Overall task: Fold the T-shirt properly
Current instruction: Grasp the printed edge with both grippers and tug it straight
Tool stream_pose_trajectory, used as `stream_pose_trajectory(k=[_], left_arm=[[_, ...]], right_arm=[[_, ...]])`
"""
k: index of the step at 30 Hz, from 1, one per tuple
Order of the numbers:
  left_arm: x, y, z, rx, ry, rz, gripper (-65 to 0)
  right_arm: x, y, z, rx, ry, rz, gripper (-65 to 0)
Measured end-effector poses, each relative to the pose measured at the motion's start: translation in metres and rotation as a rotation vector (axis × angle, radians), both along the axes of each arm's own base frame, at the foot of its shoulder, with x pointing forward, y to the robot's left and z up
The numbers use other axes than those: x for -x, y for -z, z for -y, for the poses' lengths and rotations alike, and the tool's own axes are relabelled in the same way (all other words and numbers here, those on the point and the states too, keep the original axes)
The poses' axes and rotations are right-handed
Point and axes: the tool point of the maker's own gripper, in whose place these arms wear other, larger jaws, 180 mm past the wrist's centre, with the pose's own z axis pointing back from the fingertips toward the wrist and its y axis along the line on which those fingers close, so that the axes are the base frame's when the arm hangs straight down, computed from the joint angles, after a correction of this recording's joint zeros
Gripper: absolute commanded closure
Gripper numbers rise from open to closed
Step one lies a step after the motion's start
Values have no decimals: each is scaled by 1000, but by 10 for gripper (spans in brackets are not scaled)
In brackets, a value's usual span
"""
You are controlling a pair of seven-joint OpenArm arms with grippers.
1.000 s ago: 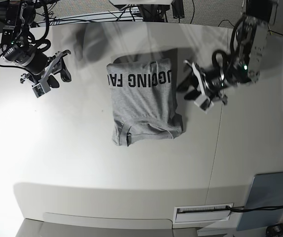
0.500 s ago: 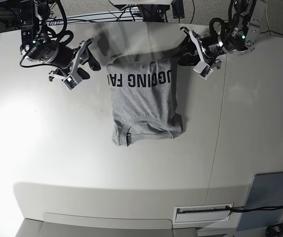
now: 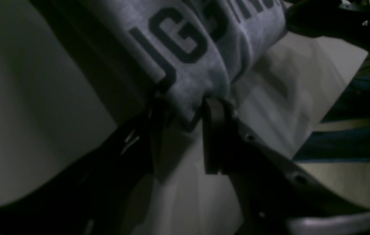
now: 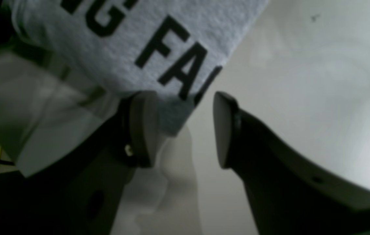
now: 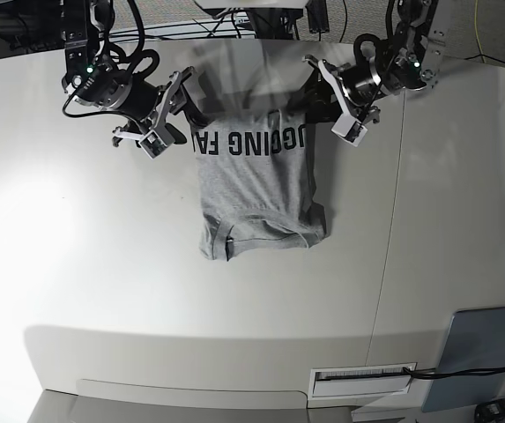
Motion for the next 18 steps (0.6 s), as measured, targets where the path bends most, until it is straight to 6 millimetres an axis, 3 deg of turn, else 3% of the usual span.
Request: stream_pose_trajectory(k=[5,11,14,18], left_arm=[[0,-1,1,3,5,2,-199],[1,0,1,0,6,3,-199],[1,0,1,-1,7,3,-199],[1,0,1,0,6,3,-191]], right_arm=[[-5,13,5,-12,22,-36,-269],[-3,14,3,-34,24,-61,-238],[-1,12,-1,-68,25,-84,-167],[-1,11,-2,-77,26,-83,0]])
